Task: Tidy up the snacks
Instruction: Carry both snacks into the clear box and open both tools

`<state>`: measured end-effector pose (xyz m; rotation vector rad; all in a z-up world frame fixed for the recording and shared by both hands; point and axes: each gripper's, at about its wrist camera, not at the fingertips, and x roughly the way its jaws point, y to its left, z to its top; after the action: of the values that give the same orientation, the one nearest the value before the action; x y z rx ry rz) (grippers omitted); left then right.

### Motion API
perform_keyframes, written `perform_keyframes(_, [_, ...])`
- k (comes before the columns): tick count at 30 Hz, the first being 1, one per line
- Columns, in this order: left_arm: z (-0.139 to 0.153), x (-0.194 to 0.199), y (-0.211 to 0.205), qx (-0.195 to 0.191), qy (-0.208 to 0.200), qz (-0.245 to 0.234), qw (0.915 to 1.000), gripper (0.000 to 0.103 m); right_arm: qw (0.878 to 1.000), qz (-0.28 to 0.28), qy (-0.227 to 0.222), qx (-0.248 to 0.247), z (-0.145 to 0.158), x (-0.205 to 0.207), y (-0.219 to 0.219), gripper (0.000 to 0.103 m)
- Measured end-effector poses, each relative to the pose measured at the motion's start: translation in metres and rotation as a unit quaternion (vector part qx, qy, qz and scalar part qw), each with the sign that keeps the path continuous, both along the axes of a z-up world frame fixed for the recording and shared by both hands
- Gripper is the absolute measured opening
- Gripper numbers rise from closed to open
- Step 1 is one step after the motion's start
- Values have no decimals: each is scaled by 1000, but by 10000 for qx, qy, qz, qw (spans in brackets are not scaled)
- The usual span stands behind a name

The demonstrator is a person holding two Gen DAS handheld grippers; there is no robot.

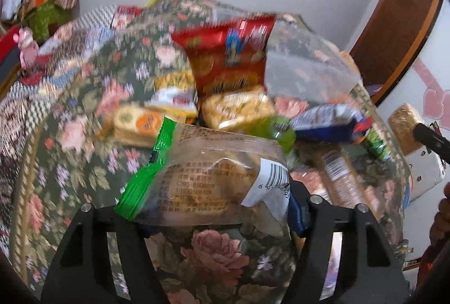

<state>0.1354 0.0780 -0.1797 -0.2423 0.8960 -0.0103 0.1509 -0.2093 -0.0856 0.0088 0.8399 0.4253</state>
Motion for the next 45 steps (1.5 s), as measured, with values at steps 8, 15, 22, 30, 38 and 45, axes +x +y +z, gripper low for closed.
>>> perform_keyframes(8, [68, 12, -5, 203, -742, -139, 9969, 69, 9993, 40, -379, 50, 23, 18, 10, 76])
perform_keyframes(15, [102, 49, -14, 232, -1092, -215, 9935, 69, 9976, 69, -685, 99, 39, 39, 23, 76])
perform_keyframes(22, [105, 93, -25, 287, -1082, -203, 9935, 69, 9969, 83, -775, 89, 43, 63, 35, 76])
perform_keyframes(30, [83, 143, -29, 116, -636, -161, 9978, 69, 9988, 8, -480, -139, 20, 100, 43, 76])
perform_keyframes(38, [53, 181, -34, 68, -84, -159, 9998, 69, 9994, 56, 40, -343, -10, 134, 49, 76])
perform_keyframes(45, [29, 200, -37, 154, 299, -122, 9994, 69, 9975, 167, 162, -668, -25, 145, 60, 76])
